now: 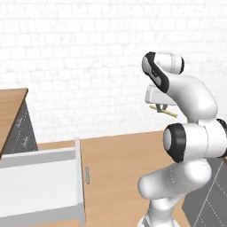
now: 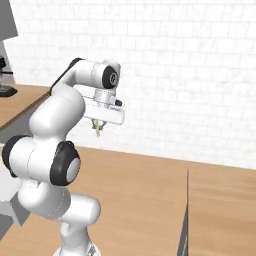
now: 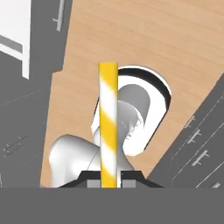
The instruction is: Take a straw from the drawer in front and place it inside the glass cup on the dining counter.
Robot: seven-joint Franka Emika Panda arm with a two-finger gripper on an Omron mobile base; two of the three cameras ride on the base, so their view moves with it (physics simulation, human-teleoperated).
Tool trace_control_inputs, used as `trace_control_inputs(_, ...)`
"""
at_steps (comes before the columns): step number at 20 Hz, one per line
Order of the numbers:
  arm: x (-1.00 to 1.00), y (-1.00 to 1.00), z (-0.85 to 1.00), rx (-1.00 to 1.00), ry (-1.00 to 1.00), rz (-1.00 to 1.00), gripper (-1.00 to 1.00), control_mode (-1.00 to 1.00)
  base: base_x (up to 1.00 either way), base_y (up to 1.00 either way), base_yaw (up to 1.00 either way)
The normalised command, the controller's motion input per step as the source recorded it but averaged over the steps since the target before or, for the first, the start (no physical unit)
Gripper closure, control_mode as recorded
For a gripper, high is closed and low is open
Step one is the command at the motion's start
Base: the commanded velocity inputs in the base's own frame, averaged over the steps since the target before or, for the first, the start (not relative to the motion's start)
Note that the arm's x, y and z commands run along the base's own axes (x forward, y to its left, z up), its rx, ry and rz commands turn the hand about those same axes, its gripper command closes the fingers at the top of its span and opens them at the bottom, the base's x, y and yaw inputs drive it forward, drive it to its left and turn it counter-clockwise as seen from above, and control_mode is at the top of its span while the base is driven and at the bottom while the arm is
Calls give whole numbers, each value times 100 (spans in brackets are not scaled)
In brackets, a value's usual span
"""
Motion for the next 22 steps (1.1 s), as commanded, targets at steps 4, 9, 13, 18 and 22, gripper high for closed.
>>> trace_control_inputs(4, 0, 0, 0, 0, 0, 0, 100, 100, 100, -12, -11)
trace_control_inputs(9, 0, 0, 0, 0, 0, 0, 100, 100, 100, 0, -21)
trace_control_inputs(13, 0, 0, 0, 0, 0, 0, 100, 100, 100, 0, -36)
trace_control_inputs(18, 0, 0, 0, 0, 0, 0, 100, 100, 97, 0, -52)
trace_control_inputs(22, 0, 0, 0, 0, 0, 0, 100, 100, 76, -4, -60)
